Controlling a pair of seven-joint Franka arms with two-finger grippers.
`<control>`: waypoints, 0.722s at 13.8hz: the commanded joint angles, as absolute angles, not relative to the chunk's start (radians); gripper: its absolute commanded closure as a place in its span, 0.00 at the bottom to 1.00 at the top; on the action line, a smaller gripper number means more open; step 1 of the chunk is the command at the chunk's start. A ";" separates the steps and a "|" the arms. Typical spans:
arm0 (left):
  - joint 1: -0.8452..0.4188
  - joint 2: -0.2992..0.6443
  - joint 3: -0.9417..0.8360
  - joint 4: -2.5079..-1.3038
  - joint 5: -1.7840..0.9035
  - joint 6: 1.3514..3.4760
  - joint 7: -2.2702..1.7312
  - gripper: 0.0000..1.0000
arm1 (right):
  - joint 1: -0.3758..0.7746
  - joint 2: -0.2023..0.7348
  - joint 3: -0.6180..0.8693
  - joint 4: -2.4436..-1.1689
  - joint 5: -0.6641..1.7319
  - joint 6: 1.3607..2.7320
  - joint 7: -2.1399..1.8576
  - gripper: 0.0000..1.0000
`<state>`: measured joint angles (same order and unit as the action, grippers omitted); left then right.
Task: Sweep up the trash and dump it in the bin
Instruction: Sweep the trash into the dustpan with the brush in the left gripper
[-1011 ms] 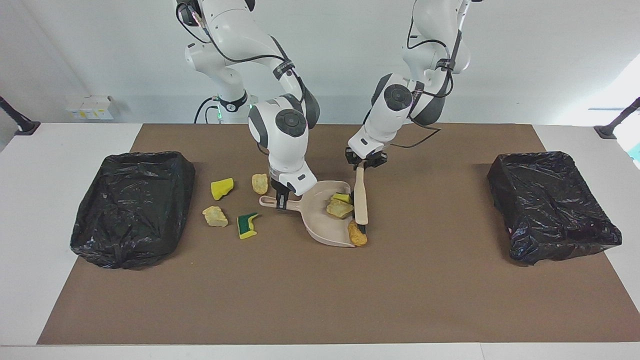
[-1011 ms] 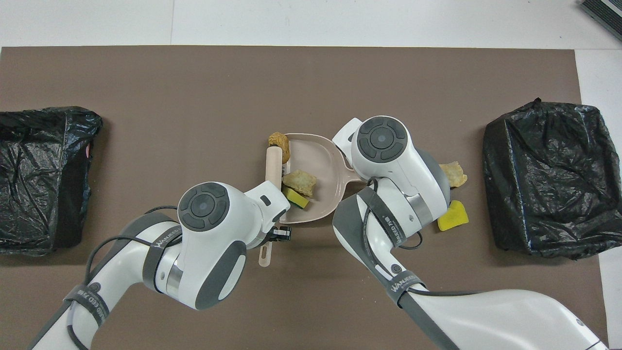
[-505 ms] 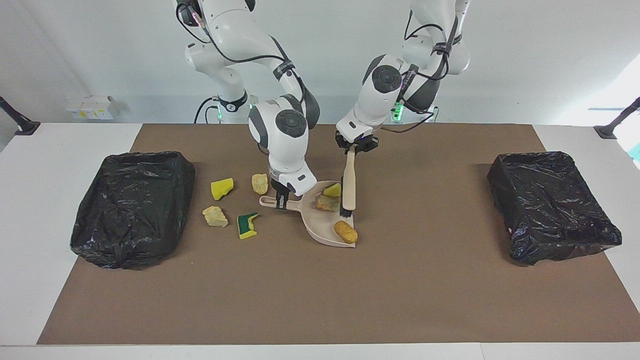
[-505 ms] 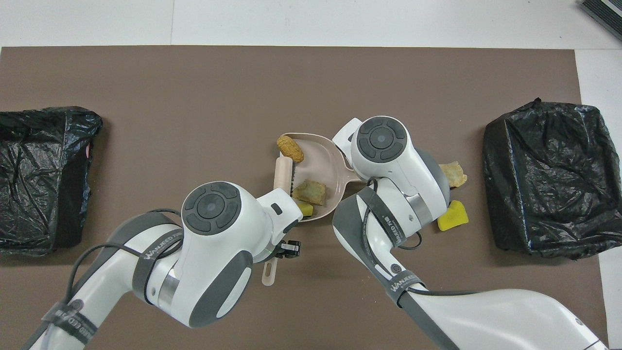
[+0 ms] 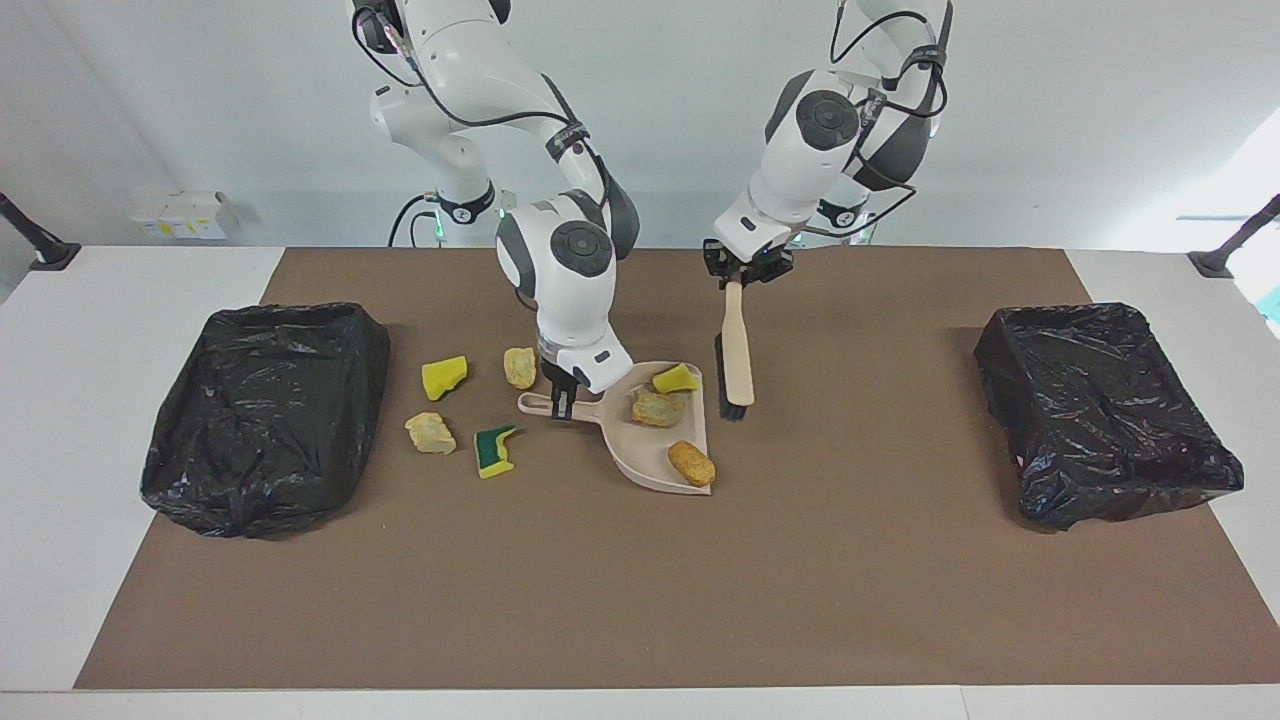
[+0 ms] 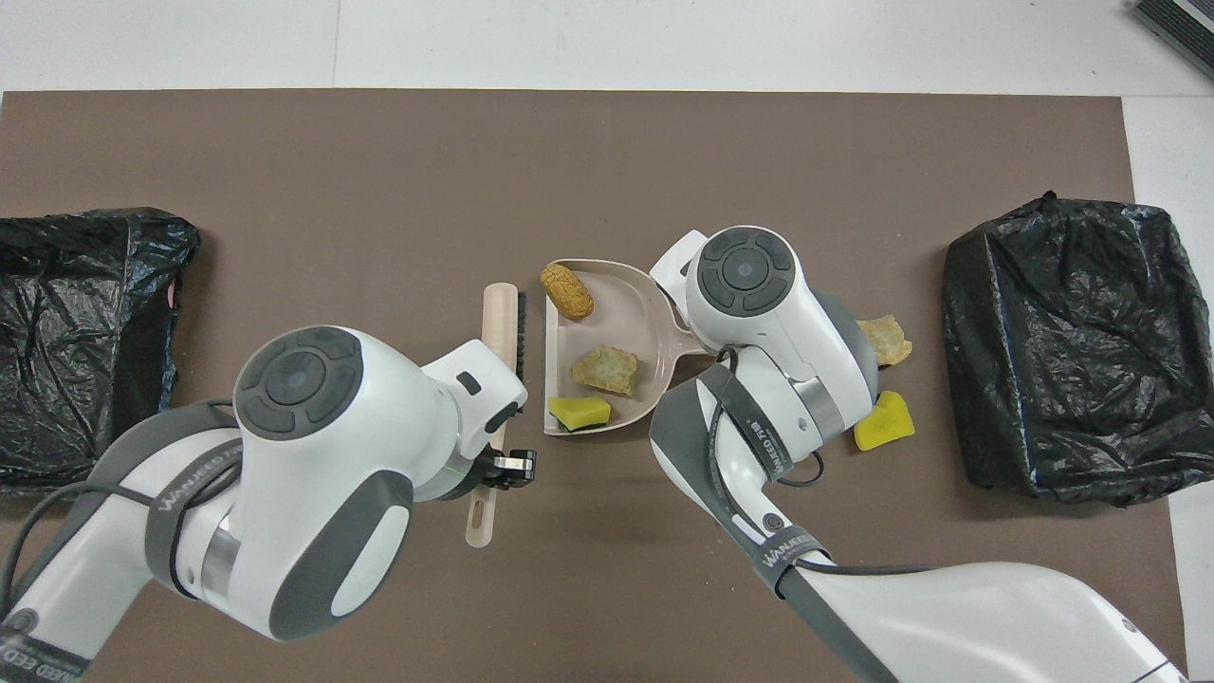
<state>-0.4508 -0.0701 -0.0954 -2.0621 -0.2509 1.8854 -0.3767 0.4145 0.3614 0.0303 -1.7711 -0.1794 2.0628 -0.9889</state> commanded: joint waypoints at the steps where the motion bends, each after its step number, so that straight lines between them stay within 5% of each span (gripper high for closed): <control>1: -0.394 -0.083 -0.098 -2.098 -0.252 1.878 -0.374 1.00 | 0.390 0.382 0.035 -1.773 -0.196 2.109 -0.975 1.00; 7: -0.400 -0.084 -0.100 -2.189 -0.232 1.934 -0.380 1.00 | 0.305 0.315 0.038 -1.756 -0.173 2.053 -1.150 1.00; 10: -0.512 -0.132 -0.106 -2.230 -0.232 1.887 -0.480 1.00 | 0.227 0.262 0.037 -1.743 -0.121 2.011 -1.276 1.00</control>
<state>-0.4371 -0.0681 -0.1085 -2.1807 -0.2454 1.8992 -0.3996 0.2757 0.3085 0.0254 -1.7462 -0.1583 2.0504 -1.1924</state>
